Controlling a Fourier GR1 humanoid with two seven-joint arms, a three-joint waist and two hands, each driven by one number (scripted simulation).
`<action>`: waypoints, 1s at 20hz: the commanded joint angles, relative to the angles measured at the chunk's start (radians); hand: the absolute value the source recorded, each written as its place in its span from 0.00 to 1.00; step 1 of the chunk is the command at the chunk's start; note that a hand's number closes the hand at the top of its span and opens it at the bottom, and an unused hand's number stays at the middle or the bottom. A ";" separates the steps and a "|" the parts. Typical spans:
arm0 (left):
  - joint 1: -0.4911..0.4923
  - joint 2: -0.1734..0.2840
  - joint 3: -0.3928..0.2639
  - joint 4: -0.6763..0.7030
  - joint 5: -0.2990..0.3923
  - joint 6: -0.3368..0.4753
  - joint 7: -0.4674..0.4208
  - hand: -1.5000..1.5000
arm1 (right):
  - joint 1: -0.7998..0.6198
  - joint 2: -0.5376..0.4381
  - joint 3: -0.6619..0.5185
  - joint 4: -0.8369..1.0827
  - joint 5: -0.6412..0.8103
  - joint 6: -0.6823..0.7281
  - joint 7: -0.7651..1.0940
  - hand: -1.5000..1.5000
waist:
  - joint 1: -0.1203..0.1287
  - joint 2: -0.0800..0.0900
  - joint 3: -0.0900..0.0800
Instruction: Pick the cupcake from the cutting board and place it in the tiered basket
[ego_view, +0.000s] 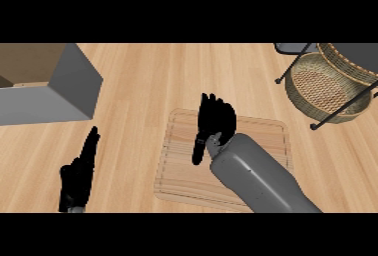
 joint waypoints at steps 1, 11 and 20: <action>0.005 -0.017 0.004 0.034 0.029 -0.030 0.019 0.50 | -0.013 0.030 -0.025 0.026 -0.002 0.082 0.161 0.00 | -0.002 0.005 -0.009; -0.024 -0.033 0.022 0.083 -0.004 -0.026 0.020 0.50 | 0.142 0.027 -0.034 -0.008 0.046 0.028 0.065 0.00 | -0.007 0.005 -0.008; -0.018 -0.044 0.026 0.058 -0.013 -0.051 0.047 0.50 | 0.080 0.031 -0.011 0.099 0.046 -0.031 -0.033 1.00 | 0.005 0.007 -0.008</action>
